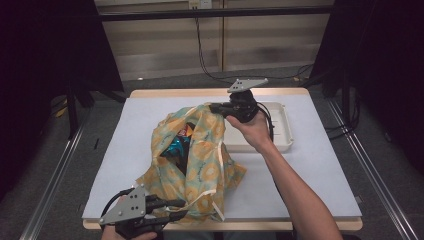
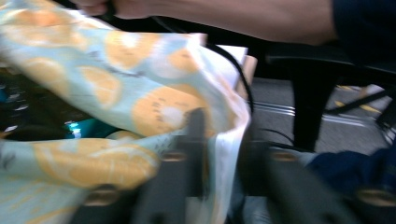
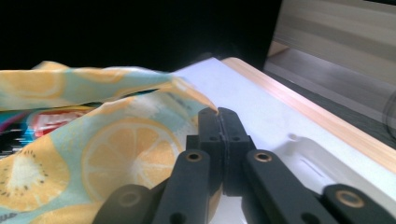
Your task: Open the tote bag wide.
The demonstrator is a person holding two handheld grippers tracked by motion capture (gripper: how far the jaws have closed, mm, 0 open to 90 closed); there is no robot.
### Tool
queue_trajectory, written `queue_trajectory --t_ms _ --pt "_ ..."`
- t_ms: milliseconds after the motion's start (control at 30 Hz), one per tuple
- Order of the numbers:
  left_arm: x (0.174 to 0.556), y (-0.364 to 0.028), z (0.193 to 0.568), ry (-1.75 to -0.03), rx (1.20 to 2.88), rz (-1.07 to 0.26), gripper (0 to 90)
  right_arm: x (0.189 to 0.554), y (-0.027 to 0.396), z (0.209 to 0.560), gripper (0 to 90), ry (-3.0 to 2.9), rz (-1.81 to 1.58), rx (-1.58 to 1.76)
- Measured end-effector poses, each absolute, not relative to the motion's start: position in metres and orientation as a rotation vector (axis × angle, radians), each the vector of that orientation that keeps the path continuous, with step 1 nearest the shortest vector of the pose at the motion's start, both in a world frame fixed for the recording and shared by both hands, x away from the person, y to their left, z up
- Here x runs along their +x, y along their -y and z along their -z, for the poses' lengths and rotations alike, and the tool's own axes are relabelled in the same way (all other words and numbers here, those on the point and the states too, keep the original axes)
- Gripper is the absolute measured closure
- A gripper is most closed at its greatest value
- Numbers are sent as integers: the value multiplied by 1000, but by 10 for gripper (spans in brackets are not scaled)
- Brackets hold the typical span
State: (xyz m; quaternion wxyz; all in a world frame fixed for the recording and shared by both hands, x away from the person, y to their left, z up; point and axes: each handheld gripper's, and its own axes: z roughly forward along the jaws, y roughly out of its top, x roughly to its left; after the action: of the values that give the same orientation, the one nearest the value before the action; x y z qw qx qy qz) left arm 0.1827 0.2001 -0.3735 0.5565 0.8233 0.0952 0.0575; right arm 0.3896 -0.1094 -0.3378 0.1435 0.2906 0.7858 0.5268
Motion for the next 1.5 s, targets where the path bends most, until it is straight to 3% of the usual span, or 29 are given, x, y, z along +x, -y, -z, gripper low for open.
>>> queue_trajectory --t_ms 133,300,500,667,767,800,867,967,1067,1167,1300,1333,1500 --pt "184 -209 366 -263 1912 -167 598 376 106 329 662 -2250 -1538 803" --pt "181 -219 355 -300 1879 -199 509 363 113 315 575 -2210 -1568 781" --pt "194 -237 338 -329 1831 -261 493 344 118 306 571 -2235 -1623 737" --pt "226 -255 329 -406 1761 -313 604 329 101 314 534 -2310 -1619 686" --pt "252 -260 334 -485 1761 -303 582 326 90 320 479 -2332 -1595 681" --pt "263 -260 339 -535 1786 -355 552 326 88 321 464 -2333 -1588 684" --pt "276 -261 348 -564 1782 -301 508 328 82 326 429 -2335 -1578 707" --pt "287 -260 359 -603 1796 -321 411 332 74 332 420 -2358 -1586 705" --pt "296 -262 365 -612 1799 -324 503 333 63 334 417 -2382 -1565 693" --pt "299 -262 365 -592 1798 -312 659 334 58 336 442 -2382 -1558 706" --pt "306 -264 363 -602 1810 -315 834 337 54 339 639 -2401 -1545 717" --pt "308 -264 364 -601 1796 -309 887 337 55 341 844 -2393 -1536 718" --pt "318 -276 362 -654 1760 -306 900 338 68 340 900 -2333 -1589 750"
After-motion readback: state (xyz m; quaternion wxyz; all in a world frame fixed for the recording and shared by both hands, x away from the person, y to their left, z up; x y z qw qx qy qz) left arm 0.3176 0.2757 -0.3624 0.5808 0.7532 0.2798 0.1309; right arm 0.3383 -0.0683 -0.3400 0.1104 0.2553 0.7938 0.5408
